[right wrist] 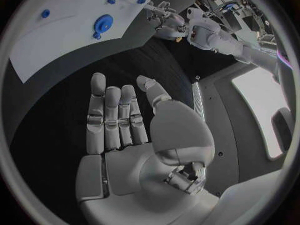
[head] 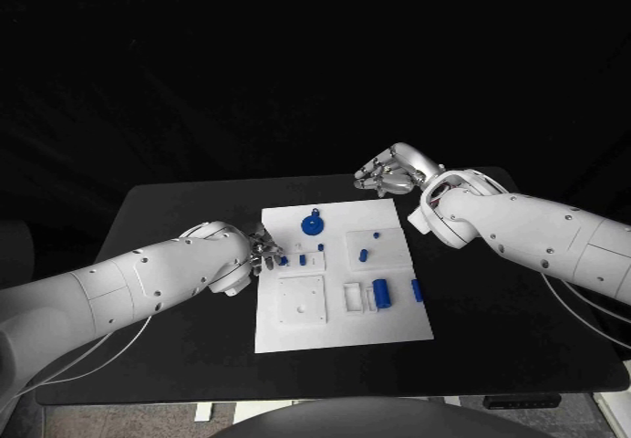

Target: Assemble the parts on the task board

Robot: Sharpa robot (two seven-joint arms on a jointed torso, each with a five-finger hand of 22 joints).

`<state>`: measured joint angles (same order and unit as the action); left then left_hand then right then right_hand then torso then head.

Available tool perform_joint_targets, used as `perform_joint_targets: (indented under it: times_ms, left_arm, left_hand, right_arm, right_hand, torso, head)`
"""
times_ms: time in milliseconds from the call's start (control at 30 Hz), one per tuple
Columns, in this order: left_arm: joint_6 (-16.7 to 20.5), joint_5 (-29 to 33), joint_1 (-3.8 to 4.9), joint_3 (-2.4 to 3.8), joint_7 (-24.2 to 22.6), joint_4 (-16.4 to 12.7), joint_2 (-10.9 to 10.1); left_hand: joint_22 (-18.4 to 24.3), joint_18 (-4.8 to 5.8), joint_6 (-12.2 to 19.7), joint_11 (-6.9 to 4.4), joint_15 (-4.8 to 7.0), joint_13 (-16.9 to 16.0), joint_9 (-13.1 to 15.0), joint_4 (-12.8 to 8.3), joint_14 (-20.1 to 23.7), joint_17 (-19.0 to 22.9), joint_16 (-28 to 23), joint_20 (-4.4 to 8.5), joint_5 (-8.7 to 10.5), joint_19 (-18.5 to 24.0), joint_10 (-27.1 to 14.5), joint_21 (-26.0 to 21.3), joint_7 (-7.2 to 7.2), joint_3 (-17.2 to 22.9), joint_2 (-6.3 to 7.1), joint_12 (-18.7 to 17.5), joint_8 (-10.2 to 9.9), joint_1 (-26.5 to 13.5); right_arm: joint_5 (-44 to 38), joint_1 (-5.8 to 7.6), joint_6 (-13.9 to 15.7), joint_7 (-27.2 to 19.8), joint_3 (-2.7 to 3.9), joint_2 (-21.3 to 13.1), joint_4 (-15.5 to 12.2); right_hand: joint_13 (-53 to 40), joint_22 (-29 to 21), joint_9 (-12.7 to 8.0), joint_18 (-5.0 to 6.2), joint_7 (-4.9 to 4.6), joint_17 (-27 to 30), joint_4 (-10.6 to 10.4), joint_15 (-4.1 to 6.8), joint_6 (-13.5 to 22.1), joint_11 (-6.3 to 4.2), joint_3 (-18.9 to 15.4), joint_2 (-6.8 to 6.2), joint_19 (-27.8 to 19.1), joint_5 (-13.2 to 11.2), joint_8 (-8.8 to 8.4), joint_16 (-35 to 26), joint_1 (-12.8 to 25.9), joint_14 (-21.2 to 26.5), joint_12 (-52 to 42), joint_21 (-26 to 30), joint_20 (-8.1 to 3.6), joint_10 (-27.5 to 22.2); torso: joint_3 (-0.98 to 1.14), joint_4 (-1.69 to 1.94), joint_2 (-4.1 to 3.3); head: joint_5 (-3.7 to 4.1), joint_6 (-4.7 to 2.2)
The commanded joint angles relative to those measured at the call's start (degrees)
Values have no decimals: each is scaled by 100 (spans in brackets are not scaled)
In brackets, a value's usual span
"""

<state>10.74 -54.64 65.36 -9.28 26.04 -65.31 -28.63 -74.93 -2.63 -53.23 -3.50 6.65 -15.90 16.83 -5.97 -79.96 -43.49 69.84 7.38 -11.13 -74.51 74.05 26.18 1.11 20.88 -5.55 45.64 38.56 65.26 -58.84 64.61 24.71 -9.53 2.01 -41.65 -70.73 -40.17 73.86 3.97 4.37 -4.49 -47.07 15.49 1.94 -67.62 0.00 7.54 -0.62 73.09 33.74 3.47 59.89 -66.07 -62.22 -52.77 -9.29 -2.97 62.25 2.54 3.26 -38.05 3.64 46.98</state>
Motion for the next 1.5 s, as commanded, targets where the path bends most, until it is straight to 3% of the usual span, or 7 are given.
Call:
perform_joint_targets:
  times_ms: [33,100,267,400,733,1267,1500]
  left_arm:
    - [-25,3,13,7,35,17,-13]
    - [-77,-43,15,8,83,38,-25]
    - [-390,-220,20,8,283,130,-45]
    - [-591,-276,22,8,377,215,-26]
    - [-816,-256,23,6,387,406,143]
    - [-964,41,19,3,273,680,353]
    - [-1025,156,18,3,235,749,406]
  left_hand:
    - [-96,51,-5,-15,8,-3,-23,227,-22,33,-21,37,403,4,34,13,-79,-255,122,-19,-28,-187]
    - [-92,57,-19,-12,5,-8,-87,439,-6,90,-63,37,687,3,14,-2,-65,-496,202,-19,-128,-391]
    - [-90,51,-51,41,-27,-18,-303,791,30,215,-155,15,762,2,-43,-46,32,-984,509,-14,-466,-757]
    - [-104,11,-128,79,-69,-24,-479,1165,59,297,-180,-31,762,13,-85,-97,86,-807,840,2,-785,-866]
    - [-103,-5,-80,120,-89,2,-612,1271,90,345,-186,-53,802,9,-105,-118,168,-812,894,-31,-1149,-923]
    - [-104,-26,-159,148,-114,15,-761,608,134,391,-125,-80,722,35,-150,-110,233,-1028,208,-15,-1695,-714]
    - [-107,-20,-129,147,-113,16,-759,484,141,388,-114,-79,727,47,-161,-109,234,-877,1,-16,-1714,-469]
  right_arm:
    - [-2,0,-47,-40,3,-4,-7]
    - [-2,0,-47,-39,3,-6,-6]
    - [-2,0,-48,-36,3,-6,5]
    - [-2,-1,-46,-35,2,-3,12]
    - [-2,-1,-45,-30,2,15,21]
    - [-2,0,-46,-23,2,23,11]
    - [-2,0,-50,-20,2,21,3]
  right_hand:
    - [8,9,2,-30,-9,8,-1,15,27,-9,21,10,5,20,12,-15,40,34,36,34,-20,-28]
    - [8,9,2,-30,-9,8,-1,15,27,-9,21,10,5,20,12,-15,40,34,36,34,-20,-28]
    - [8,9,2,-30,-9,8,-1,15,27,-9,21,10,5,20,12,-15,40,34,36,34,-20,-28]
    - [11,11,1,-31,-12,9,0,13,35,-7,28,0,3,22,10,-17,43,37,40,38,-19,-32]
    - [12,10,0,-31,-15,9,-2,13,44,-6,27,-2,2,23,8,-19,46,38,41,39,-18,-32]
    - [12,10,0,-31,-15,9,-2,13,44,-6,27,-2,2,23,8,-19,46,38,41,39,-18,-32]
    - [12,10,0,-31,-15,9,-2,13,44,-6,27,-2,2,23,8,-19,46,38,41,39,-18,-32]
  torso:
    - [1,2,2]
    - [1,1,2]
    - [-2,2,-2]
    - [-7,0,-2]
    - [-5,-6,-3]
    - [-1,-9,-8]
    - [2,-2,-6]
  head:
    - [6,-10]
    - [8,-6]
    - [7,1]
    - [-3,7]
    - [-31,11]
    - [-25,16]
    - [-16,28]
